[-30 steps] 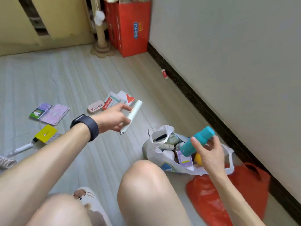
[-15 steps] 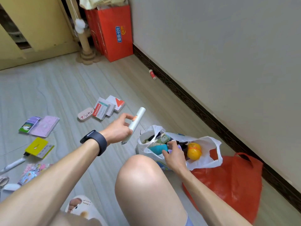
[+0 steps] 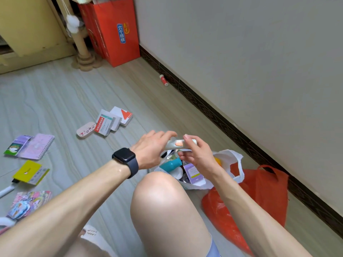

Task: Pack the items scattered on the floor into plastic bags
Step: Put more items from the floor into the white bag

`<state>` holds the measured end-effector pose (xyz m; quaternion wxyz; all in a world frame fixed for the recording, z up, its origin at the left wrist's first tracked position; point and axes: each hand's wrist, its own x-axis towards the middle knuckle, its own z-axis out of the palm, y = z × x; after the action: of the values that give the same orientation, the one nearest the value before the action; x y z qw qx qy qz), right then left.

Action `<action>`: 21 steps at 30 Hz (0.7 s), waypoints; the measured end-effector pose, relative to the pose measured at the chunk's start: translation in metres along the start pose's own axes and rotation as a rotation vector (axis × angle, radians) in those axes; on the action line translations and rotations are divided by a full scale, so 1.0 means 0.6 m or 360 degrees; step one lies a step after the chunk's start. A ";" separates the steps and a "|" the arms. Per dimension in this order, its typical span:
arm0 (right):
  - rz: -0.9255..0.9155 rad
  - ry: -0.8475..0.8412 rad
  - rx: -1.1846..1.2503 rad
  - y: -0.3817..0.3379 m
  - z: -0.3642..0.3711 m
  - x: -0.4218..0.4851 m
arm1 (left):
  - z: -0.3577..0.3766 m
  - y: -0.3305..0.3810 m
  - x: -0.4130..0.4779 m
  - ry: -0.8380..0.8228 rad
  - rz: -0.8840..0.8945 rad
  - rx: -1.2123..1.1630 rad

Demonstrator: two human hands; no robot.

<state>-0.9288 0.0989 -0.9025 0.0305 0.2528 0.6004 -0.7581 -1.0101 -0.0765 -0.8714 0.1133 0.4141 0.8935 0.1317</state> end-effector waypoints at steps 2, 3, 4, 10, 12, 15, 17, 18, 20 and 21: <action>-0.0048 0.0130 0.0032 -0.003 -0.009 -0.001 | 0.012 0.013 0.011 0.0026 0.0055 0.0046; -0.0080 0.0211 0.0036 -0.002 -0.017 -0.003 | 0.017 0.017 0.015 0.0070 0.0051 0.0066; -0.0107 0.0311 0.0035 0.000 -0.027 -0.005 | 0.022 0.018 0.018 0.0107 0.0025 0.0096; -0.0155 0.0853 -0.0334 0.056 -0.093 -0.041 | 0.056 -0.017 0.028 -0.0209 -0.0212 0.0727; -0.0209 0.0824 -0.0556 0.076 -0.093 -0.050 | 0.055 -0.027 0.031 -0.0255 -0.0236 0.0838; -0.0226 0.0749 -0.0707 0.101 -0.080 -0.035 | 0.040 -0.034 0.038 -0.0110 -0.0407 0.0545; -0.0209 0.0713 -0.0776 0.114 -0.064 -0.009 | 0.029 -0.044 0.044 -0.0011 -0.0537 0.0242; -0.0191 0.0674 -0.0843 0.117 -0.054 0.003 | 0.025 -0.049 0.046 -0.0003 -0.0611 0.0113; -0.0149 0.0559 -0.1002 0.120 -0.034 0.027 | 0.021 -0.058 0.048 -0.0014 -0.0725 -0.0085; -0.0130 0.0500 -0.1072 0.120 -0.027 0.037 | 0.021 -0.061 0.049 -0.0002 -0.0752 -0.0146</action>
<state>-0.9173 0.0995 -0.9785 -0.0108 0.3177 0.8230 -0.4707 -1.0507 -0.0747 -0.8977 0.1602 0.1882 0.9586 0.1417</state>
